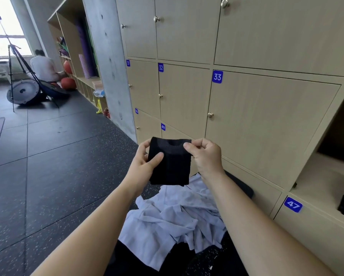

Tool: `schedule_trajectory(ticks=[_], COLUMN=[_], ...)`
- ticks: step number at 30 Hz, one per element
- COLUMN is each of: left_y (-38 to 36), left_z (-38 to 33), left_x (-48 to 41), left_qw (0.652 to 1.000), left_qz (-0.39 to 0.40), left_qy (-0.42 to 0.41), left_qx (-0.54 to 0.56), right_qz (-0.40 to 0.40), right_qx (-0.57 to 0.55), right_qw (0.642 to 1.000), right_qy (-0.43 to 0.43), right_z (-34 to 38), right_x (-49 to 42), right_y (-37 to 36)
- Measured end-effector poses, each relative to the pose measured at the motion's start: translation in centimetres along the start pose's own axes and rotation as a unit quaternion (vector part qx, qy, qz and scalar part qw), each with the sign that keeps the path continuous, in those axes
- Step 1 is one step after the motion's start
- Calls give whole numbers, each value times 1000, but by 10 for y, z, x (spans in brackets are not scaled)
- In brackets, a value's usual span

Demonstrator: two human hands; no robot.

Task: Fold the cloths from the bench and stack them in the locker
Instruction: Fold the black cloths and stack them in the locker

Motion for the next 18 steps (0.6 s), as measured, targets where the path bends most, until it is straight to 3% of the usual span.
schedule_trajectory(ticks=[11,15,18], left_y=[0,-7,-13], left_z=[-10,-14,-18], left_x=[-13,-11,-7], left_qw=[991,992,994], left_qz=[-131,-120,-88], left_qy=[17,19,33], left_qx=[-16,19,62], right_qz=[-13,-11,77], right_qx=[32,-11,3], right_qw=[999,999,990], right_qy=[3,-45,-115], right_z=[-1,-7,-13], right_x=[-8,-9,-6], right_y=[10,12,7])
Point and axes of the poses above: each hand's wrist, its own x-axis away from the middle knuckle, its own y-axis out of the back of the hand, z = x × y, the point moved 5 cm from there along -x, towards the middle knuckle, and after that the axes turned 15 degrees about -z, right-handed, at the moved point
